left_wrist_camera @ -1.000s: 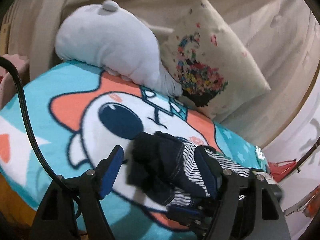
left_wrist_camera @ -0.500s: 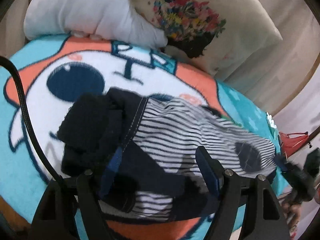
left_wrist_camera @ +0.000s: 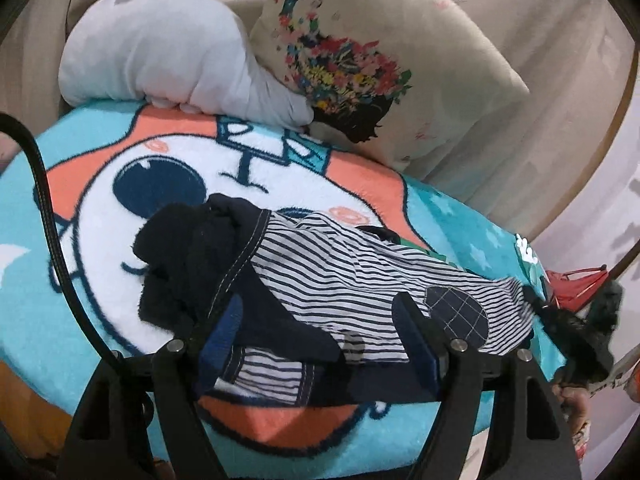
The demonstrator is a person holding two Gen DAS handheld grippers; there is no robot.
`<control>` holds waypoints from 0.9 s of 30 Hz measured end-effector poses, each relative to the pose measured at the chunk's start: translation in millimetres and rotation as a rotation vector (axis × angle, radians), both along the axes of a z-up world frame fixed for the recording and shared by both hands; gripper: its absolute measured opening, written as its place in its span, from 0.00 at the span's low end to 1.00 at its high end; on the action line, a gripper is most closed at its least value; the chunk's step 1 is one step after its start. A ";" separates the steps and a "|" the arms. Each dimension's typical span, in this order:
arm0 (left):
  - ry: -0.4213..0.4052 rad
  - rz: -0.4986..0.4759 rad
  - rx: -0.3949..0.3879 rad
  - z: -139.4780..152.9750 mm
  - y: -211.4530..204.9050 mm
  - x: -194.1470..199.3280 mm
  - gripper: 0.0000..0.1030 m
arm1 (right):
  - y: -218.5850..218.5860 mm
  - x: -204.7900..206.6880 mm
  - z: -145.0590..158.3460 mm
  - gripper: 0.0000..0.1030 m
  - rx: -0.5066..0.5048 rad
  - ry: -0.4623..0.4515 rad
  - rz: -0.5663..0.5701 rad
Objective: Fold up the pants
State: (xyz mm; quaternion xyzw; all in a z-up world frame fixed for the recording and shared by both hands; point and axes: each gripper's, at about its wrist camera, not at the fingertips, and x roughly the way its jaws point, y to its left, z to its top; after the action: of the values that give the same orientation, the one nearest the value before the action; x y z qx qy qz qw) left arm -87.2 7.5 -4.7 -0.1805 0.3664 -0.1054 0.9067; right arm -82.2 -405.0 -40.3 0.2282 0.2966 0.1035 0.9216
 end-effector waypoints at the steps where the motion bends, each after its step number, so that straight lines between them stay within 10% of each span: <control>1: -0.001 0.001 -0.004 0.8 0.0 -0.5 0.73 | 0.2 -4.2 4.7 0.08 0.022 -0.029 0.019; 12: 0.013 -0.051 0.006 -2.2 -19.3 2.9 0.73 | -42.2 -47.7 -10.5 0.16 0.094 0.060 -0.039; 14: 0.007 -0.044 0.002 0.1 -17.1 2.3 0.73 | -50.8 -53.9 -11.6 0.63 0.157 0.036 -0.043; 16: 0.001 -0.033 -0.006 1.8 -13.4 1.7 0.73 | -52.9 -55.8 -11.8 0.70 0.201 0.007 -0.036; 23: -0.015 0.008 -0.014 2.5 -3.7 0.5 0.73 | -26.0 -20.5 -30.3 0.69 0.226 0.074 0.044; 24: -0.014 0.016 -0.008 2.2 -3.5 1.1 0.73 | -20.5 -15.9 -28.1 0.64 0.210 0.057 0.058; 26: -0.016 0.032 0.015 2.6 -3.6 1.5 0.73 | -12.6 0.1 -29.1 0.18 0.227 0.083 0.099; 27: -0.019 0.042 0.030 3.3 -3.5 1.0 0.73 | -10.5 9.1 -28.2 0.18 0.248 0.083 0.123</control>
State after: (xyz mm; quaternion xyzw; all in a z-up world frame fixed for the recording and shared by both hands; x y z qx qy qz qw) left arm -86.1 4.0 -1.4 -0.1735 0.3555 -0.0825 0.9147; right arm -73.1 -415.5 -68.4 0.3257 0.3328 0.1860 0.8652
